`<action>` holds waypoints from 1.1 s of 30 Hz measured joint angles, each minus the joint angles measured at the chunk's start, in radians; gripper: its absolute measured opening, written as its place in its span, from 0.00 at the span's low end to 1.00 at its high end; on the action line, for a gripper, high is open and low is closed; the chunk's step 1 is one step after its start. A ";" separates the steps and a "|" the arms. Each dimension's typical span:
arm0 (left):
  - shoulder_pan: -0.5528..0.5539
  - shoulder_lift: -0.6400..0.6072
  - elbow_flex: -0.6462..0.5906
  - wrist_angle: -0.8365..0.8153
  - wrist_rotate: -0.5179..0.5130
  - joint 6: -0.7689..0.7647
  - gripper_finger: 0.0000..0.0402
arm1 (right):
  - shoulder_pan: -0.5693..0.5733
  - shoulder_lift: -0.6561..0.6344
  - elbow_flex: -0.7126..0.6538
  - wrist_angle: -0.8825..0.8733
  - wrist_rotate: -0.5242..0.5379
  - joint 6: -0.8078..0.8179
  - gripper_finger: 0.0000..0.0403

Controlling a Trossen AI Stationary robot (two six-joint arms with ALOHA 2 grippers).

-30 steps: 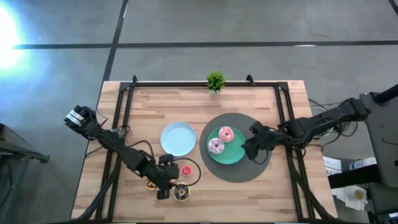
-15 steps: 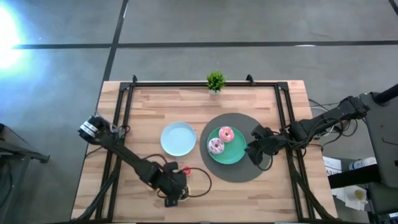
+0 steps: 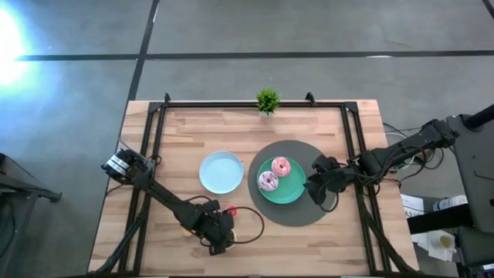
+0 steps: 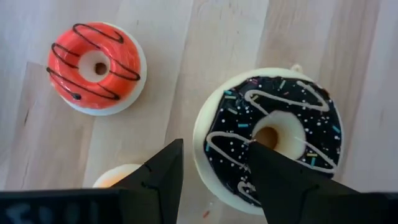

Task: Pick & Place donuts
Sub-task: Put the large black donut on the light green plate

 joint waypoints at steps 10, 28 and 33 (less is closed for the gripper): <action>0.004 -0.001 -0.009 0.046 0.018 -0.010 0.38 | 0.000 0.000 0.000 -0.001 0.000 0.019 0.40; 0.062 0.009 -0.001 0.056 0.025 0.045 0.03 | 0.034 -0.020 0.010 -0.002 0.049 0.003 0.40; 0.124 -0.012 0.070 0.007 0.013 0.118 0.02 | 0.067 -0.075 0.015 -0.005 0.111 0.015 0.40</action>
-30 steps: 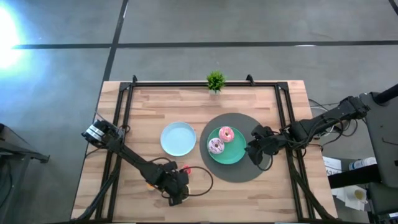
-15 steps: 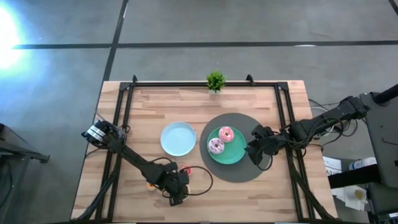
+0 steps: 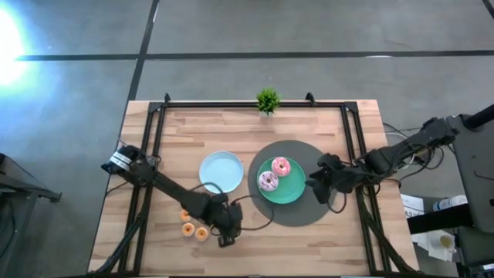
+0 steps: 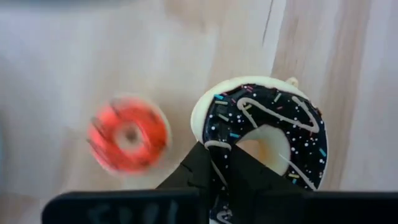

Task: Pick & Place donuts
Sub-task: Put the large black donut on the light green plate

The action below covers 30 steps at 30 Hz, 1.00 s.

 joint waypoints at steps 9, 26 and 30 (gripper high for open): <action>0.217 0.061 0.243 0.051 -0.047 0.309 0.01 | 0.062 -0.112 0.000 -0.044 0.153 0.015 0.39; 0.401 0.489 0.768 -0.119 -0.058 0.406 0.03 | 0.091 -0.175 -0.001 -0.141 0.281 0.064 0.34; 0.394 0.522 0.837 -0.200 -0.066 0.403 0.13 | 0.091 -0.175 -0.002 -0.155 0.280 0.064 0.35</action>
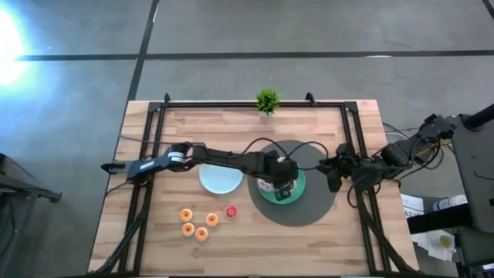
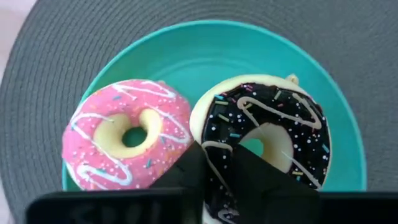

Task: Pick & Place donuts
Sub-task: Put the large black donut on the light green plate, then put the small orange donut on the light blue plate

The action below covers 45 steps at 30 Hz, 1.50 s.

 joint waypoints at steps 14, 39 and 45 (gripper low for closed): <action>-0.008 -0.013 0.016 -0.022 0.014 -0.097 0.38 | 0.000 0.002 -0.001 -0.008 -0.002 0.000 0.34; -0.209 -0.469 -0.462 -0.182 0.083 -0.203 0.38 | -0.001 0.225 -0.023 0.119 -0.194 -0.004 0.34; -0.244 -0.634 -0.837 0.150 0.167 -0.296 0.38 | -0.001 0.264 -0.023 0.170 -0.197 -0.003 0.33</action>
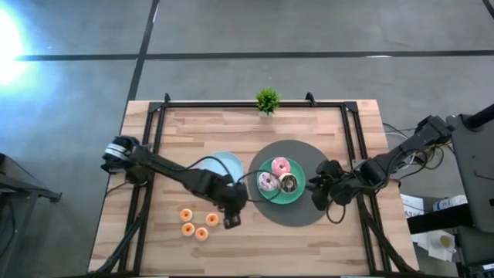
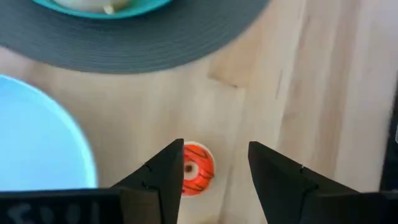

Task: Pick & Place donuts
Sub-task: Put the small orange donut on the light blue plate

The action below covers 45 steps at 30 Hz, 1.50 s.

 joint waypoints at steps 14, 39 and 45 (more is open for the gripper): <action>-0.003 -0.065 -0.282 0.195 0.052 -0.087 0.38 | 0.000 0.003 0.001 0.035 -0.015 0.030 0.32; 0.026 -0.010 -0.353 0.373 0.040 -0.147 0.38 | 0.000 0.005 0.001 0.034 0.015 0.029 0.33; 0.025 0.008 -0.348 0.366 0.047 -0.133 0.38 | 0.000 0.006 0.001 0.034 0.015 0.032 0.31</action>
